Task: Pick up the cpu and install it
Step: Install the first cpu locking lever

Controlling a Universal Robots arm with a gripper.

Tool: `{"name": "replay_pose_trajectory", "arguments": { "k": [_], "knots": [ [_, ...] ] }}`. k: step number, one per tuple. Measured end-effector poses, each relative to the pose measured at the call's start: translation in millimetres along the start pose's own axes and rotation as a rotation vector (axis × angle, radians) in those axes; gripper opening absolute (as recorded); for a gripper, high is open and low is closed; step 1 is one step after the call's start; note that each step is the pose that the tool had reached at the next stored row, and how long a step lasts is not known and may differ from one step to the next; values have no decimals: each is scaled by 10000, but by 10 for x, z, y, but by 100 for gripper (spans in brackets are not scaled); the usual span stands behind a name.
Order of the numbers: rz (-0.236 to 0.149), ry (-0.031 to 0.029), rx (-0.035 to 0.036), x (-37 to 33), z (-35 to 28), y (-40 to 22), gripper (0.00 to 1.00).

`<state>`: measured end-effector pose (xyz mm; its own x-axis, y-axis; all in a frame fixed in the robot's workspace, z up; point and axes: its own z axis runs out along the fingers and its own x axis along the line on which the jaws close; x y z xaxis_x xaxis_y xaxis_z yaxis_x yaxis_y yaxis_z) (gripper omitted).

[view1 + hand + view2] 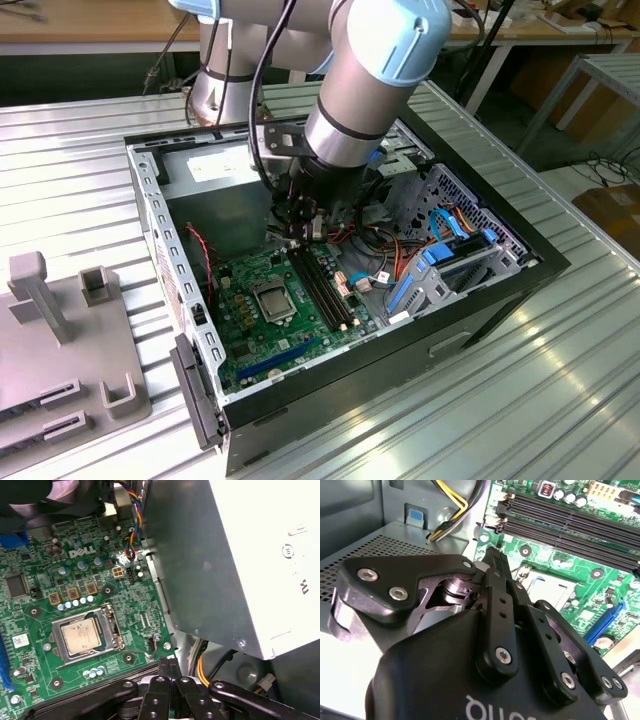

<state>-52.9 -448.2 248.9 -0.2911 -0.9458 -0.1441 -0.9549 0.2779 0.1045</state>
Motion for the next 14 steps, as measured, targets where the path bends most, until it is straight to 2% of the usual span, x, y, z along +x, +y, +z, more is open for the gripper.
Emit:
{"name": "replay_pose_trajectory", "arguments": {
  "k": [7, 8, 9, 10, 14],
  "knots": [
    [-12, -79, -26, 5, 49, 27, 11],
    [-146, 175, 24, 16, 56, 60, 11],
    [-318, 532, 96, 37, 50, 69, 11],
    [-568, 564, 70, 105, 37, 59, 11],
    [-632, 575, 63, 150, 29, 48, 11]
  ]
}}
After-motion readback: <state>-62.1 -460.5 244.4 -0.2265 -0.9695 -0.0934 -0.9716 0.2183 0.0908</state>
